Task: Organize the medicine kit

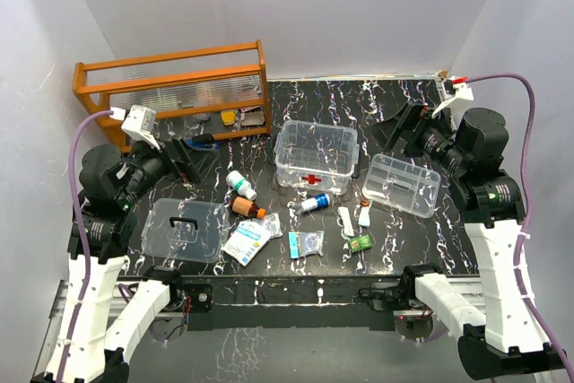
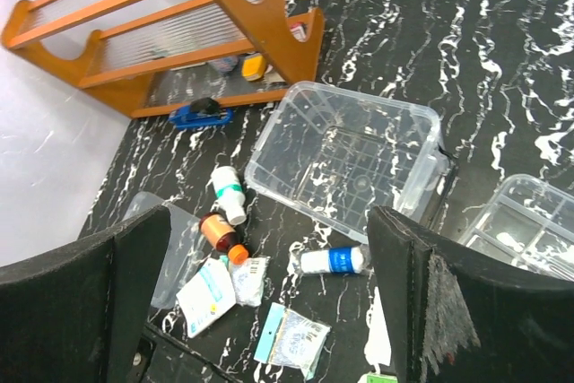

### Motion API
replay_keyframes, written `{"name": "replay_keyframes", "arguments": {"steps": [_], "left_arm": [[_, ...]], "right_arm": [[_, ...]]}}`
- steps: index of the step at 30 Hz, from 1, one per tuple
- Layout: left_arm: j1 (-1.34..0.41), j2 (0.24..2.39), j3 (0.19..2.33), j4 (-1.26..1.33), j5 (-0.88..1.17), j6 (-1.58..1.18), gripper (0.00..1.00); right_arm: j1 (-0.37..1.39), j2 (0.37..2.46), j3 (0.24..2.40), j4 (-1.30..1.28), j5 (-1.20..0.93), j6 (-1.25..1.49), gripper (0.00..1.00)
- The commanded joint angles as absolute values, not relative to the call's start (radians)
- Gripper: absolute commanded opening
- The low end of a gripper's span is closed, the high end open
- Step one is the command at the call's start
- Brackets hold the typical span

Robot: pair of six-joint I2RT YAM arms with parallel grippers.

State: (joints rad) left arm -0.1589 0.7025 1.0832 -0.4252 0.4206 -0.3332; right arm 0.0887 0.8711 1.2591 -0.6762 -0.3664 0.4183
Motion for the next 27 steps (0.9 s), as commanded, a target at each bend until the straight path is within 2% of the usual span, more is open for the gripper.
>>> {"name": "replay_keyframes", "arguments": {"steps": [1,6,15,17,23,27], "left_arm": [[-0.151,0.670,1.076,-0.373,0.489,-0.348,0.99],[-0.151,0.654,1.061,-0.393,0.507,-0.338,0.99],[-0.149,0.742,0.941,-0.383,0.710,-0.256,0.99],[-0.150,0.783,0.894,-0.355,0.722,-0.278,0.95],[-0.154,0.934,0.825,-0.296,0.545,-0.399,0.81],[-0.158,1.018,0.785,-0.308,0.374,-0.570,0.79]], "right_arm": [[0.084,0.853,1.251,-0.587,-0.467,0.437,0.91],[0.084,0.872,1.239,-0.569,-0.513,0.474,0.91],[0.083,0.935,1.186,-0.489,-0.623,0.498,0.91],[0.082,0.955,1.170,-0.458,-0.651,0.501,0.91],[0.083,1.000,1.139,-0.409,-0.642,0.515,0.89],[0.082,1.008,1.114,-0.389,-0.621,0.517,0.87]]}}
